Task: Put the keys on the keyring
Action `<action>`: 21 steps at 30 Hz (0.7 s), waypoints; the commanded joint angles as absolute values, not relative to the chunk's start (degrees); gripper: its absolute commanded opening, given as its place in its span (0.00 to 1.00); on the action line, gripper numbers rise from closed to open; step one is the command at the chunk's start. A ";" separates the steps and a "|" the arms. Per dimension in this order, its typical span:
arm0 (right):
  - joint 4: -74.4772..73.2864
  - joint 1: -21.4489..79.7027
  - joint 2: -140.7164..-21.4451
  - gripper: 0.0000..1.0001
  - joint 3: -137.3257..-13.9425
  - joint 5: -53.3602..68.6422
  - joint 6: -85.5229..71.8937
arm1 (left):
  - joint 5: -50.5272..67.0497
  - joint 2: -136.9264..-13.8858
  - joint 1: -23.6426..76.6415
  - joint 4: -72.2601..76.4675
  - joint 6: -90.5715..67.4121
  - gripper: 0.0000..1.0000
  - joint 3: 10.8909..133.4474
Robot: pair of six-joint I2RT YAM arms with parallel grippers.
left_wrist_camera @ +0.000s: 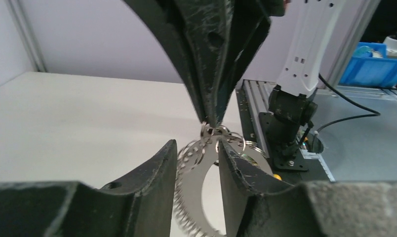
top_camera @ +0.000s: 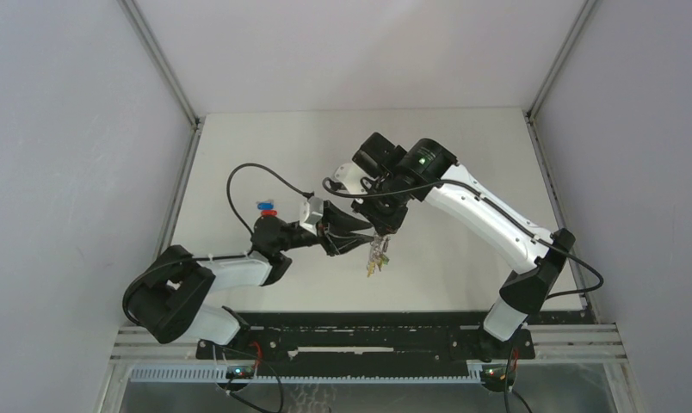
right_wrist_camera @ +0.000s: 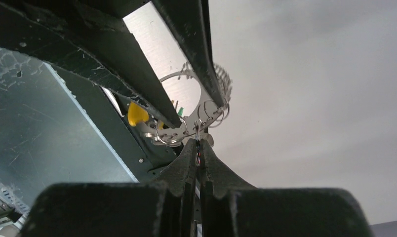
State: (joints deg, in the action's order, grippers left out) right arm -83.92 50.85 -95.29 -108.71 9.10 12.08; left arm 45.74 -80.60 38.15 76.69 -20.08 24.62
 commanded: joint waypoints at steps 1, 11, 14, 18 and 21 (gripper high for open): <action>-83.02 51.86 -94.77 0.00 -110.66 9.36 14.08 | 49.66 -80.08 38.67 80.25 -22.15 0.39 28.01; -82.49 53.23 -94.31 0.00 -110.65 9.21 15.67 | 51.74 -81.55 39.19 80.27 -23.08 0.32 29.30; -82.53 53.58 -94.22 0.00 -110.59 9.30 15.91 | 52.06 -81.89 39.29 80.24 -23.37 0.26 29.77; -82.45 53.96 -94.39 0.00 -110.49 9.35 16.38 | 52.82 -81.74 39.44 80.24 -23.72 0.18 30.15; -82.32 54.04 -94.31 0.00 -110.65 9.42 16.67 | 53.28 -82.06 39.55 80.25 -23.76 0.13 30.24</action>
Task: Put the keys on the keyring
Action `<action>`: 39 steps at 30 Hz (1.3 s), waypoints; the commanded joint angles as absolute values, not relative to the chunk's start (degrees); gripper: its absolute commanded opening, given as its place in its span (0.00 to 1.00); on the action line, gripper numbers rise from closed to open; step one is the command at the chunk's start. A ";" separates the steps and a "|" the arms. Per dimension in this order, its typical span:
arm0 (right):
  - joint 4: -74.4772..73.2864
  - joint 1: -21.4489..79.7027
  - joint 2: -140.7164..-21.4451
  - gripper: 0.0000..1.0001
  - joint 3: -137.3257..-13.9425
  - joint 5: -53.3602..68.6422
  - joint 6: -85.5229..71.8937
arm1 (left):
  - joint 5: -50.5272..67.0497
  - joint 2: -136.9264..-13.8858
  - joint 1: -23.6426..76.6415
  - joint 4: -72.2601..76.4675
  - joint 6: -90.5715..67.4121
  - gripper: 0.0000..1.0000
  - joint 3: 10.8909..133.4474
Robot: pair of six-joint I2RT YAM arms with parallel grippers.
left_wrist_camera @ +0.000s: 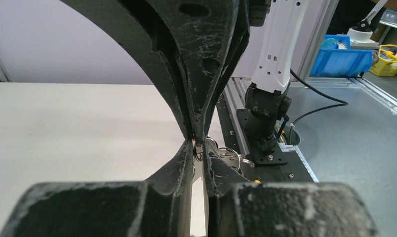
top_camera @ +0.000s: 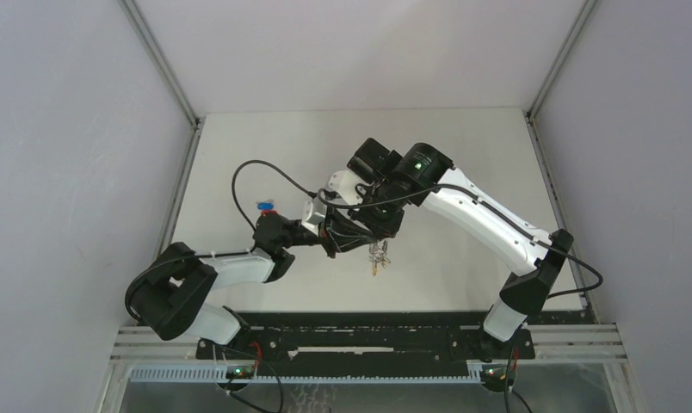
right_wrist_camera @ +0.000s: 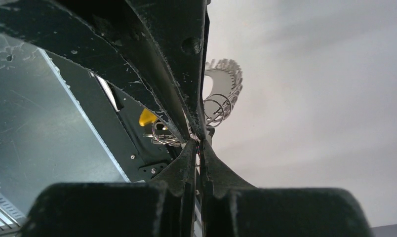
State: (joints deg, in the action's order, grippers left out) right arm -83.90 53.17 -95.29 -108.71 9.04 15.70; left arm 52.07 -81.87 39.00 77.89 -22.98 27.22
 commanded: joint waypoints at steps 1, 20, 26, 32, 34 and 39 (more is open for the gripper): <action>-82.21 54.05 -94.16 0.00 -110.73 9.42 16.75 | 53.55 -82.15 39.62 80.24 -23.95 0.12 30.31; -75.76 54.58 -87.39 0.21 -107.72 8.29 17.24 | 44.99 -78.51 39.66 82.14 -20.88 0.00 26.68; -67.26 51.75 -77.84 0.24 -102.03 14.86 17.42 | 43.33 -76.13 39.29 83.71 -20.22 0.00 26.25; -55.44 39.33 -68.48 0.25 -89.83 33.92 16.78 | 43.42 -73.33 39.12 83.73 -19.35 0.00 26.67; -51.71 35.97 -66.00 0.25 -85.75 39.94 16.54 | 43.33 -72.57 39.03 83.76 -19.26 0.00 26.79; -45.58 31.10 -63.23 0.26 -79.76 48.03 15.57 | 43.74 -71.30 39.02 83.76 -19.14 0.00 27.41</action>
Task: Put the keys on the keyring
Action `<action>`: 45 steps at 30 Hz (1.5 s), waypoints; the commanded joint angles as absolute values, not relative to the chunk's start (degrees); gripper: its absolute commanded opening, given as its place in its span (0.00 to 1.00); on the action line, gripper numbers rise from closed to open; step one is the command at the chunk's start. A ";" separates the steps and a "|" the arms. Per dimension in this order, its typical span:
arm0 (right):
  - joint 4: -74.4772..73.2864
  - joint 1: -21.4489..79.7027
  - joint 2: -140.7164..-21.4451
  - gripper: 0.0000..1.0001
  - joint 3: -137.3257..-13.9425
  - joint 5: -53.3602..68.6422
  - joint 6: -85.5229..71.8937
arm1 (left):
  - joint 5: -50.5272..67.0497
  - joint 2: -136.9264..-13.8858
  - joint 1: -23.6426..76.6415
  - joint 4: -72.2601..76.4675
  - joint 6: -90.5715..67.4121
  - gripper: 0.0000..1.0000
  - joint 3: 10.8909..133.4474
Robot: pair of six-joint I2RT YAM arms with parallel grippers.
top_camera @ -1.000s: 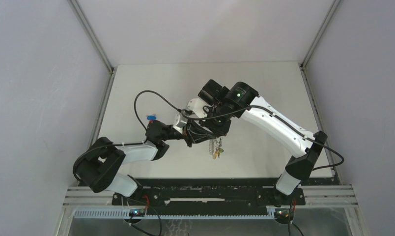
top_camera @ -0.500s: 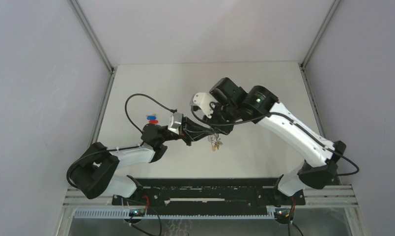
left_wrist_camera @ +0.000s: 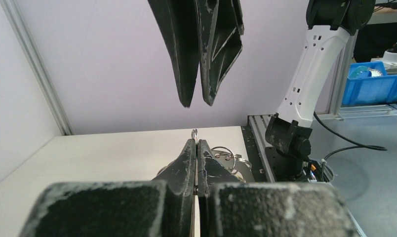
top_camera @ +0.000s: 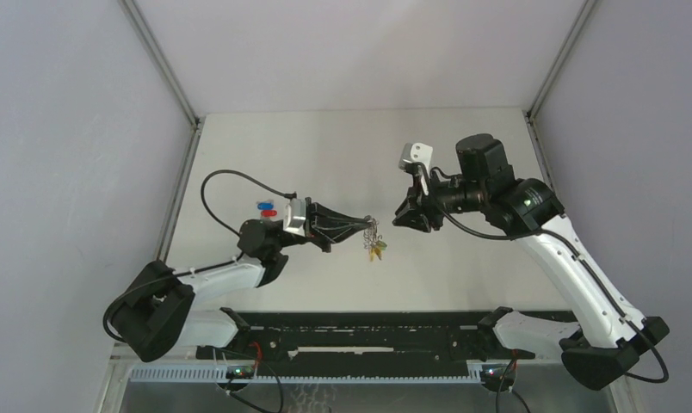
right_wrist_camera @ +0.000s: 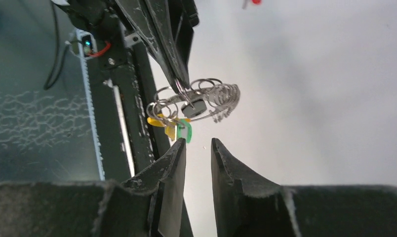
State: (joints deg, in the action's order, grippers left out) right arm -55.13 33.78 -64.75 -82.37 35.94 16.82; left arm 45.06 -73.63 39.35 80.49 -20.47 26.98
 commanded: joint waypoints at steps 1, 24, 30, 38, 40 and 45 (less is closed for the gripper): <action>-44.17 30.36 -63.06 0.26 -78.85 50.16 15.14 | 43.72 -71.20 39.02 83.72 -19.18 0.00 27.50; -39.21 31.33 -68.88 0.21 -76.11 60.15 18.35 | 44.37 -69.08 39.02 83.76 -19.84 0.00 28.34; -40.50 31.38 -69.38 0.17 -76.13 60.42 19.46 | 44.37 -68.68 39.02 83.76 -19.94 0.00 28.53; -40.96 31.30 -70.05 0.02 -76.12 61.15 19.96 | 44.68 -67.98 39.02 83.76 -20.04 0.00 28.44; -40.96 31.29 -70.14 0.00 -76.11 61.38 19.95 | 44.99 -67.94 39.13 83.76 -20.09 0.00 28.57; -40.84 31.38 -70.46 0.00 -76.11 62.05 19.51 | 45.32 -67.48 39.30 83.76 -20.00 0.00 28.60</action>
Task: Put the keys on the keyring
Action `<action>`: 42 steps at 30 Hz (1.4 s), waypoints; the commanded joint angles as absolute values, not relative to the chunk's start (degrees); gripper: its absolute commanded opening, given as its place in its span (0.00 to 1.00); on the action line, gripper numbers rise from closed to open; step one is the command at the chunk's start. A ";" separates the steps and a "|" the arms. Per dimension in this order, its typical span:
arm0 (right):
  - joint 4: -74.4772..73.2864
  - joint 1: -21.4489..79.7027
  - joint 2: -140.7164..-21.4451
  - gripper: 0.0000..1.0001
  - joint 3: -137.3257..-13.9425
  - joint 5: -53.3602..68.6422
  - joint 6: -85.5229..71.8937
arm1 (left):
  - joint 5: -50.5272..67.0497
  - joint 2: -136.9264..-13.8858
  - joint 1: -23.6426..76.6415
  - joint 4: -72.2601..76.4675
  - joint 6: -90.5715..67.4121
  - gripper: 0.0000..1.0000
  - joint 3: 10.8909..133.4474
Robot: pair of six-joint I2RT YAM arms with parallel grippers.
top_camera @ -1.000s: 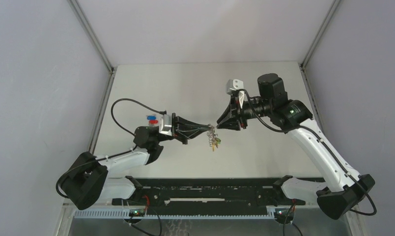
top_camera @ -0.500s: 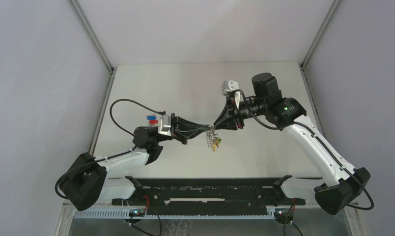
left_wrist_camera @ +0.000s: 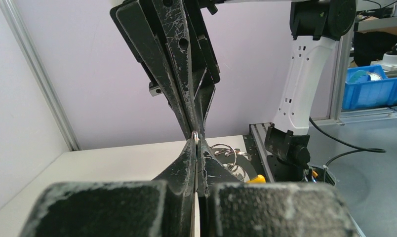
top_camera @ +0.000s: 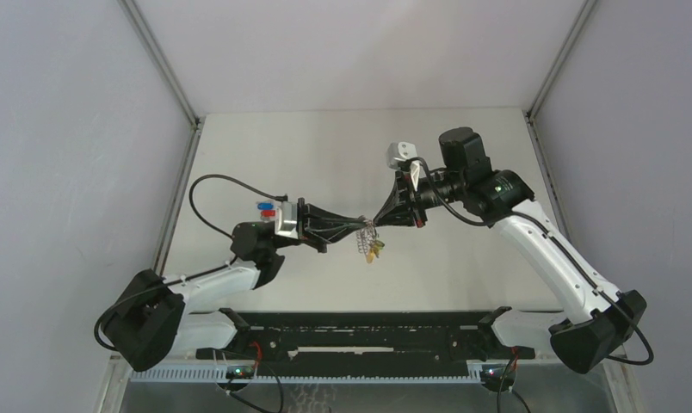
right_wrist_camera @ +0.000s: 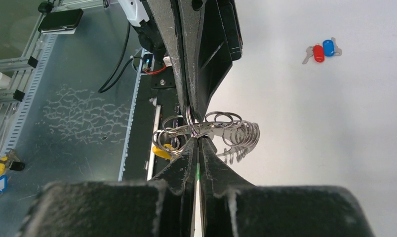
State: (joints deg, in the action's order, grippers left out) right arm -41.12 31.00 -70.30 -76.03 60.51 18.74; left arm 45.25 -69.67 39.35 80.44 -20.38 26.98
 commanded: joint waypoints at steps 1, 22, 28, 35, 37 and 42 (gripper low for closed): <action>-40.65 31.38 -70.69 0.00 -76.11 61.98 19.20 | 45.47 -67.38 39.29 83.83 -20.03 0.00 28.68; -43.07 32.87 -73.02 0.00 -78.66 57.15 18.44 | 46.12 -68.12 40.25 83.78 -19.43 0.00 29.70; -44.94 32.79 -70.21 0.12 -78.26 48.66 18.87 | 45.12 -69.94 40.14 83.76 -19.54 0.00 29.30; -39.70 33.13 -63.02 0.24 -74.69 35.81 15.84 | 43.43 -72.24 39.78 83.79 -20.10 0.00 28.60; -37.36 33.14 -60.65 0.31 -73.07 33.68 15.00 | 42.81 -72.20 39.41 83.70 -20.32 0.00 28.27; -29.91 33.14 -55.47 0.81 -67.11 33.50 12.24 | 41.27 -71.56 38.42 80.92 -19.92 0.00 27.89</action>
